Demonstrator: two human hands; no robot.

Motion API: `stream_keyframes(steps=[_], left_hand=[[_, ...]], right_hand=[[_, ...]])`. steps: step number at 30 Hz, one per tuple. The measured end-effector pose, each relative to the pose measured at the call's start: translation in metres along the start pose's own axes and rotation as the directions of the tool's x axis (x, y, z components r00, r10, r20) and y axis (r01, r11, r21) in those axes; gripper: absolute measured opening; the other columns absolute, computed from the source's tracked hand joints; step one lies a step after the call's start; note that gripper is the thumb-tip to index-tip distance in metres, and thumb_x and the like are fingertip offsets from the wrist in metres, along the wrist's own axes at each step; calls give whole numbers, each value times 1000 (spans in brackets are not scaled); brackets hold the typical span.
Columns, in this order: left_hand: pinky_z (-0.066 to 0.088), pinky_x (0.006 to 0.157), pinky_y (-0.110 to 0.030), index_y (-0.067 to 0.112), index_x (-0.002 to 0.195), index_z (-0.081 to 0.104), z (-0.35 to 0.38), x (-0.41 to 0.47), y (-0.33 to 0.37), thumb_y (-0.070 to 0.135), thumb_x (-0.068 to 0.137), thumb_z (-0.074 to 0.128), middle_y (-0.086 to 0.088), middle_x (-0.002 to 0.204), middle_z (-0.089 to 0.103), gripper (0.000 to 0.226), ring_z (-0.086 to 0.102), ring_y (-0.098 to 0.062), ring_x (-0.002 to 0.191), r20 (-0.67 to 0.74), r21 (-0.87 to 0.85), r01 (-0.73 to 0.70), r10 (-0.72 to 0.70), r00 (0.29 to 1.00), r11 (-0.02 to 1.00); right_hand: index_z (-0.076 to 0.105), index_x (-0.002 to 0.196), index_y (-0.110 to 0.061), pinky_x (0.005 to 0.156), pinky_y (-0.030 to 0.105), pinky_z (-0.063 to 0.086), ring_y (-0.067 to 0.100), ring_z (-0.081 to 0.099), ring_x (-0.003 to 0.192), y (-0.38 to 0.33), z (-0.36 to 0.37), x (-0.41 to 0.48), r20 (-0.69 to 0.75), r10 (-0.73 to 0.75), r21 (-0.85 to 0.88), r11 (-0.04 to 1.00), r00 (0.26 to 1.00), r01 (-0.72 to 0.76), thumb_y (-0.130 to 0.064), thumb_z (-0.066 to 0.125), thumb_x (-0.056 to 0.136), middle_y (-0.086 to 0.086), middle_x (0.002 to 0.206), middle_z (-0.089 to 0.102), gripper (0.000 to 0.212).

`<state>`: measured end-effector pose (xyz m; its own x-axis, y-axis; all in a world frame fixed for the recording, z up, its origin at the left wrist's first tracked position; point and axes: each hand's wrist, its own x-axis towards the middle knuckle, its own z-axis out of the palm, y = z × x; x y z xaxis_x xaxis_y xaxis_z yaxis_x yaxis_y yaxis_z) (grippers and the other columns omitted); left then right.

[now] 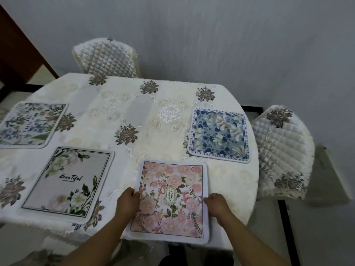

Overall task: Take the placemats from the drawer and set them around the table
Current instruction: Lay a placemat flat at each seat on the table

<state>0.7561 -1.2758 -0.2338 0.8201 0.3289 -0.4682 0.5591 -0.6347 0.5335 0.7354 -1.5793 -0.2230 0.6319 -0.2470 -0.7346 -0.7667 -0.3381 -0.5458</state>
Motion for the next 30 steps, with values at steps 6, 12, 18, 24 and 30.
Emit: stream_keyframes(steps=[6, 12, 18, 24, 30], left_hand=[[36, 54, -29, 14, 64, 52, -24, -38, 49, 29, 90, 64, -1, 57, 56, 31, 52, -18, 56, -77, -111, -107, 99, 992, 988], [34, 51, -28, 15, 62, 57, -12, -95, 154, 29, 89, 67, -1, 56, 56, 32, 50, -17, 54, -130, -208, -225, 202, 971, 952], [39, 52, -28, 14, 75, 65, 67, -167, 283, 32, 89, 65, -5, 71, 67, 23, 61, -21, 65, -174, -195, -340, 309, 935, 920], [44, 56, -30, 14, 72, 64, 155, -219, 380, 31, 89, 65, -6, 72, 67, 24, 62, -24, 67, -204, -255, -378, 333, 921, 890], [38, 55, -27, 8, 69, 59, 191, -227, 432, 23, 88, 65, -9, 66, 63, 25, 53, -20, 57, -228, -275, -376, 320, 920, 885]], right_hand=[[32, 62, -17, 52, 31, 26, 13, 34, 52, -16, -48, -16, -54, -317, -135, 942, 947, 308, -20, 56, 92, -2, 56, 35, 39], [49, 66, -10, 56, 31, 37, 18, 49, 55, -14, -166, -24, -185, -463, -55, 886, 867, 461, -27, 57, 91, 11, 62, 56, 31], [56, 74, -11, 52, 27, 44, 21, 62, 59, 24, -323, -27, -292, -531, -34, 837, 795, 547, -28, 57, 93, 6, 67, 66, 25], [56, 75, -10, 50, 27, 36, 19, 55, 59, 46, -477, -27, -392, -607, -228, 792, 691, 567, -32, 53, 95, 3, 66, 60, 30], [48, 67, -16, 47, 24, 33, 9, 46, 53, 23, -551, 13, -336, -653, -290, 758, 679, 585, -28, 52, 97, 0, 61, 53, 33]])
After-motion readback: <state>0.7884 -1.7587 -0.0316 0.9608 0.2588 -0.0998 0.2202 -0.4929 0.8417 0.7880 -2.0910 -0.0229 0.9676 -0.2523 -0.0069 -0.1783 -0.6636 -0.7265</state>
